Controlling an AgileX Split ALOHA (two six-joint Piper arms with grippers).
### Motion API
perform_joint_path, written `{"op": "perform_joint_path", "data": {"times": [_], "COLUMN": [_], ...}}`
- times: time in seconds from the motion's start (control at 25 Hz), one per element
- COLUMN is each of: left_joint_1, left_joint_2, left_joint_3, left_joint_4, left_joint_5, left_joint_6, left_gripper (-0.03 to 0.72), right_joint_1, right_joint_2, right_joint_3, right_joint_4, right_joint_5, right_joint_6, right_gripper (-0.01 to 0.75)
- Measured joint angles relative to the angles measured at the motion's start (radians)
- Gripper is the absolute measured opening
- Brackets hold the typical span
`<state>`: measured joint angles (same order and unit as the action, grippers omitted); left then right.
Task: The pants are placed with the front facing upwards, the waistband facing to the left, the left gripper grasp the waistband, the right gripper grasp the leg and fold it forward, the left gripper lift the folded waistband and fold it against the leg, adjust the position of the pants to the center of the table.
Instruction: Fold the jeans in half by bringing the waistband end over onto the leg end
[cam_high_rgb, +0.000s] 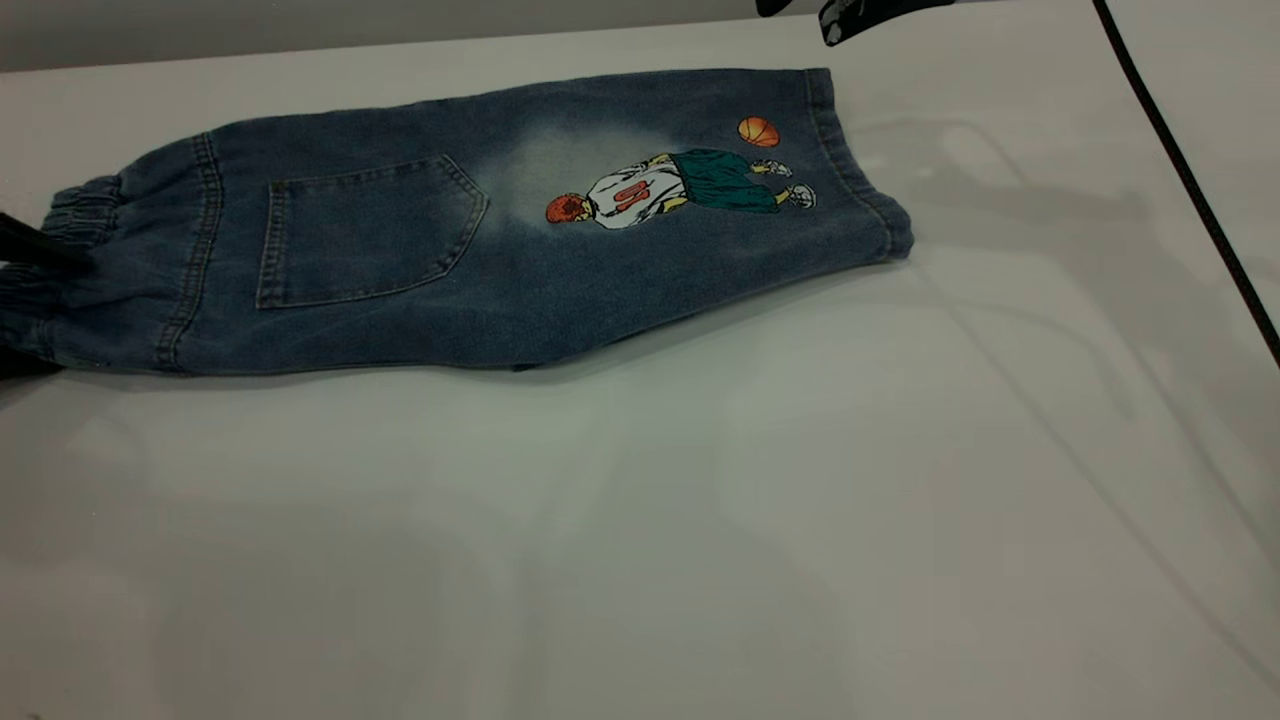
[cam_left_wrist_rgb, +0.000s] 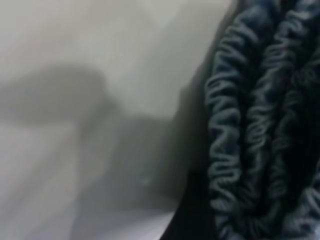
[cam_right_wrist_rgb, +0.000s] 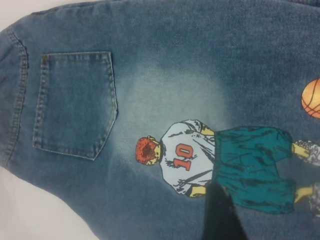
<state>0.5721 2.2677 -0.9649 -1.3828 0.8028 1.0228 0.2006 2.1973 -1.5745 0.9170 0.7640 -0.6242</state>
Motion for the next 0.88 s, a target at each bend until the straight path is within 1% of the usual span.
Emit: {"op": "perform_joint_path", "data": {"times": [0.08, 0.12, 0.2, 0.24, 0.32, 0.4, 0.44, 0.68, 0.76, 0.88], "left_joint_1": [-0.001, -0.001, -0.001, -0.001, -0.001, -0.001, -0.001, 0.0, 0.0, 0.0], "left_joint_2": [0.001, 0.001, 0.002, 0.002, 0.004, 0.006, 0.006, -0.005, -0.026, -0.075], "left_joint_3": [0.001, 0.001, 0.001, 0.001, 0.001, 0.001, 0.001, 0.005, 0.006, 0.007], "left_joint_4": [-0.028, -0.051, -0.067, -0.068, -0.064, -0.063, -0.064, -0.058, -0.017, 0.042], "left_joint_5": [-0.022, -0.042, -0.07, -0.088, -0.105, -0.111, -0.111, -0.091, -0.081, -0.069], "left_joint_6": [0.012, 0.021, 0.045, 0.056, 0.083, 0.108, 0.117, 0.119, 0.119, 0.116], "left_gripper": [0.553, 0.528, 0.449, 0.389, 0.24, 0.123, 0.113, 0.119, 0.119, 0.119], "right_joint_1": [0.0, 0.0, 0.006, 0.011, 0.034, 0.062, 0.08, 0.194, 0.235, 0.281], "right_joint_2": [0.0, 0.0, 0.001, 0.001, 0.001, 0.002, 0.004, 0.055, 0.076, 0.115], "right_joint_3": [0.001, 0.001, 0.001, 0.001, 0.001, 0.001, 0.001, 0.001, -0.006, -0.054], "right_joint_4": [0.0, 0.0, 0.01, 0.024, 0.052, 0.064, 0.072, 0.163, 0.183, 0.185], "right_joint_5": [0.005, 0.008, 0.027, 0.029, 0.035, 0.031, 0.022, -0.056, -0.067, -0.072], "right_joint_6": [0.0, 0.0, 0.0, -0.003, -0.019, -0.041, -0.051, -0.107, -0.131, -0.142], "right_gripper": [0.354, 0.354, 0.354, 0.354, 0.354, 0.354, 0.354, 0.354, 0.354, 0.354]}}
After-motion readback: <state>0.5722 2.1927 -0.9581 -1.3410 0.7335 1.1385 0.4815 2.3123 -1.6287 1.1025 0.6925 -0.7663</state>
